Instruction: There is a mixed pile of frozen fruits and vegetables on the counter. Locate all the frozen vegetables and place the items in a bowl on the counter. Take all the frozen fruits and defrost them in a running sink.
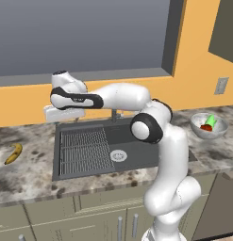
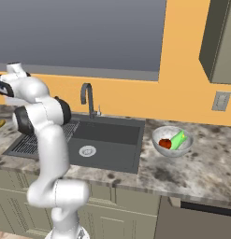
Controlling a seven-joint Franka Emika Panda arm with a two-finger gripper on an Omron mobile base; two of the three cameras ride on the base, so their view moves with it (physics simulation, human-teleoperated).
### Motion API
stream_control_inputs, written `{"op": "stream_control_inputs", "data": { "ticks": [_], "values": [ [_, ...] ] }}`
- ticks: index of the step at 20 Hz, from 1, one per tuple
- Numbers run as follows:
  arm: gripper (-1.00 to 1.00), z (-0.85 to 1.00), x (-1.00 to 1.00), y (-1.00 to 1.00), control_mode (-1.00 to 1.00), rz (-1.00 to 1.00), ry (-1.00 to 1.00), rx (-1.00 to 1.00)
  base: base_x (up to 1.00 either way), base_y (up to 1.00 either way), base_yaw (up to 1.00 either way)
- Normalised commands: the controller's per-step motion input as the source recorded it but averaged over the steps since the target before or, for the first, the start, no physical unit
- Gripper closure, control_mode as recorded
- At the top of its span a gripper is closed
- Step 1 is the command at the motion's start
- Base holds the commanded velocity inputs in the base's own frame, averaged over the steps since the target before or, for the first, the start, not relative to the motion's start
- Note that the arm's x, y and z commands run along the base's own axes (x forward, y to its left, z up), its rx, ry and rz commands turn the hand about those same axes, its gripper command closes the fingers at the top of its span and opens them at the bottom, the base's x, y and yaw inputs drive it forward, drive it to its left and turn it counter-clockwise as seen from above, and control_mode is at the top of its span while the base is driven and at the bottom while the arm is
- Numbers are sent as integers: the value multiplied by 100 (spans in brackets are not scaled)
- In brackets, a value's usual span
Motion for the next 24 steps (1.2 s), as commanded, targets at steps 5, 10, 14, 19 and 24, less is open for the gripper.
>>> {"op": "stream_control_inputs", "data": {
  "ticks": [5,10,14,19,24],
  "values": [
    [-100,-11,0,48,-100,0,0,0,0,0,0],
    [-100,-11,3,57,-100,-1,0,0,0,0,0],
    [-100,-9,6,51,-100,0,0,0,0,0,0],
    [-100,-2,3,50,-100,0,0,0,0,0,0],
    [-100,0,1,28,-100,-1,0,0,0,0,0]
  ]
}}
